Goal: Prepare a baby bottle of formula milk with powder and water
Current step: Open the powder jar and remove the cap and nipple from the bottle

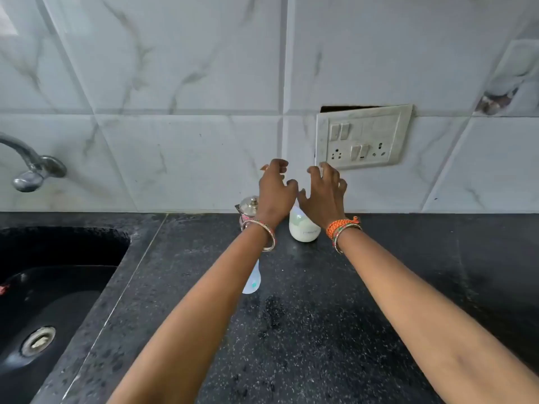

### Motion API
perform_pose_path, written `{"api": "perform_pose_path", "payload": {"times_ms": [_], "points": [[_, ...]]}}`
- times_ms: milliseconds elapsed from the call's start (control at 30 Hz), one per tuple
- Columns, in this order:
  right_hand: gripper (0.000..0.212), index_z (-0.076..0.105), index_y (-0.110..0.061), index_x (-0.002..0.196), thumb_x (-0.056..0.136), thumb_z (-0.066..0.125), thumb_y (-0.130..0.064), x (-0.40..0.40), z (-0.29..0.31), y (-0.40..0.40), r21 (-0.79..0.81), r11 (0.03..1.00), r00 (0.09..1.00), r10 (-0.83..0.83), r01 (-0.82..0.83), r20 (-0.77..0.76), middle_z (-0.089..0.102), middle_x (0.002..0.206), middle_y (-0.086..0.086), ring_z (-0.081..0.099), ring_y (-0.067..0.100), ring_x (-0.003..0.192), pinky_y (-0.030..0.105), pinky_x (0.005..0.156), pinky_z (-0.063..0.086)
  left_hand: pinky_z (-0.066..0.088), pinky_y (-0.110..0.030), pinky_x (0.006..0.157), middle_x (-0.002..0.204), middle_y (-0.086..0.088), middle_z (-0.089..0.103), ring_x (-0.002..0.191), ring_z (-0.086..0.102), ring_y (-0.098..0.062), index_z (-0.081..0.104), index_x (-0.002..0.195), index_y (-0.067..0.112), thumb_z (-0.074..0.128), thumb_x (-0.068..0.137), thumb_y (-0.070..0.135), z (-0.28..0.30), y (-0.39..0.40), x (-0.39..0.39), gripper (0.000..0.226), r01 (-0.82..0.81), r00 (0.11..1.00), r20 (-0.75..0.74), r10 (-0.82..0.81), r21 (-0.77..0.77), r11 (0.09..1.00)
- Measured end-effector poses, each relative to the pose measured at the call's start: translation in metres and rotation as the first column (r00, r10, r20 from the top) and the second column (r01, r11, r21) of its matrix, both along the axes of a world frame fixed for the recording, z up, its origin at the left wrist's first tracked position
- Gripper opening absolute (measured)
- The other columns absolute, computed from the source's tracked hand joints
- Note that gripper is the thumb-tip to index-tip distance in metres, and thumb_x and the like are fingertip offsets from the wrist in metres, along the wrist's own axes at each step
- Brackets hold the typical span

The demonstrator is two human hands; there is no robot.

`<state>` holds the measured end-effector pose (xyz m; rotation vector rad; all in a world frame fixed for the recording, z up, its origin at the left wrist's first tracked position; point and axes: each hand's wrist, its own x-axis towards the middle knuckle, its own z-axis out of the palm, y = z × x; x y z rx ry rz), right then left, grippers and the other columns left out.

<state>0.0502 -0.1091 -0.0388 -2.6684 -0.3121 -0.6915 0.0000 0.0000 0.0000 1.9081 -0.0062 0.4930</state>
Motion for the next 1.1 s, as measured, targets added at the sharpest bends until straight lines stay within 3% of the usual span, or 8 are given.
{"api": "perform_pose_path", "payload": {"times_ms": [133, 333, 600, 700, 833, 933, 1033, 1100], "points": [[0.063, 0.043, -0.012, 0.132, 0.082, 0.058, -0.047, 0.021, -0.021, 0.001, 0.003, 0.999, 0.988, -0.037, 0.038, -0.151, 0.036, 0.143, 0.015, 0.031, 0.034, 0.133, 0.053, 0.105, 0.026, 0.047, -0.037, 0.092, 0.121, -0.013, 0.055, 0.108, 0.055, -0.026, 0.045, 0.125, 0.008, 0.049, 0.087, 0.006, -0.017, -0.008, 0.018, 0.038, -0.094, 0.986, -0.155, 0.061, -0.215, 0.972], [0.059, 0.043, -0.016, 0.132, 0.082, 0.057, -0.042, 0.037, -0.044, 0.005, 0.016, 1.0, 0.904, 0.002, 0.005, -0.427, 0.047, 0.129, 0.016, 0.043, 0.039, 0.118, 0.046, 0.091, 0.04, 0.046, -0.032, 0.082, 0.12, -0.014, 0.055, 0.099, 0.055, -0.023, 0.046, 0.122, 0.007, 0.047, 0.087, 0.005, -0.058, -0.007, 0.032, 0.035, -0.108, 0.962, -0.268, 0.046, -0.221, 0.969], [0.06, 0.061, -0.017, 0.118, 0.069, 0.073, -0.05, 0.004, -0.023, -0.008, 0.128, 0.99, 0.934, -0.005, 0.055, -0.358, 0.066, 0.116, 0.009, 0.06, 0.032, 0.105, 0.036, 0.075, 0.05, 0.043, -0.028, 0.085, 0.123, -0.016, 0.054, 0.1, 0.053, -0.022, 0.042, 0.126, 0.001, 0.05, 0.085, -0.001, -0.066, -0.01, 0.015, 0.041, -0.016, 0.958, -0.287, -0.002, -0.061, 0.998], [0.057, 0.063, -0.02, 0.114, 0.068, 0.072, -0.053, -0.034, -0.02, -0.018, 0.183, 0.982, 0.949, 0.015, 0.045, -0.314, 0.067, 0.112, 0.008, 0.062, 0.029, 0.101, 0.033, 0.075, 0.051, 0.043, -0.026, 0.081, 0.113, -0.011, 0.056, 0.104, 0.053, -0.025, 0.044, 0.113, 0.007, 0.049, 0.079, -0.006, -0.079, -0.017, -0.022, 0.037, 0.08, 0.968, -0.237, -0.08, -0.007, 0.997], [0.045, 0.065, -0.025, 0.097, 0.066, 0.07, -0.057, -0.094, -0.024, -0.026, 0.201, 0.979, 0.948, 0.031, 0.035, -0.317, 0.068, 0.106, 0.005, 0.062, 0.028, 0.101, 0.034, 0.077, 0.051, 0.042, -0.02, 0.078, 0.114, -0.001, 0.055, 0.103, 0.054, -0.016, 0.042, 0.119, 0.017, 0.054, 0.068, 0.013, -0.107, -0.02, -0.084, 0.053, 0.249, 0.927, -0.269, -0.26, -0.078, 0.965], [0.058, 0.064, -0.021, 0.113, 0.069, 0.068, -0.058, -0.135, -0.03, -0.026, 0.13, 0.991, 0.949, 0.012, 0.031, -0.314, 0.066, 0.111, 0.008, 0.058, 0.03, 0.106, 0.037, 0.083, 0.051, 0.045, -0.026, 0.089, 0.12, -0.001, 0.053, 0.111, 0.053, -0.018, 0.036, 0.121, 0.021, 0.065, 0.072, 0.011, -0.118, -0.014, -0.113, 0.058, 0.364, 0.862, -0.324, -0.389, -0.136, 0.921], [0.061, 0.063, -0.016, 0.112, 0.07, 0.064, -0.062, -0.169, -0.039, -0.021, 0.117, 0.992, 0.96, -0.014, 0.049, -0.279, 0.065, 0.106, 0.009, 0.057, 0.03, 0.103, 0.037, 0.079, 0.05, 0.045, -0.013, 0.083, 0.118, 0.016, 0.052, 0.106, 0.054, 0.002, 0.032, 0.119, 0.034, 0.079, 0.072, 0.02, -0.132, -0.01, -0.139, 0.068, 0.414, 0.824, -0.344, -0.451, -0.178, 0.893], [0.064, 0.06, -0.012, 0.11, 0.072, 0.062, -0.064, -0.187, -0.047, -0.014, 0.092, 0.994, 0.968, -0.031, 0.055, -0.248, 0.063, 0.105, 0.009, 0.055, 0.029, 0.102, 0.037, 0.077, 0.047, 0.044, -0.012, 0.085, 0.12, 0.014, 0.054, 0.107, 0.055, 0.005, 0.033, 0.118, 0.039, 0.082, 0.07, 0.021, -0.144, -0.01, -0.154, 0.071, 0.378, 0.858, -0.305, -0.413, -0.171, 0.91]]}}
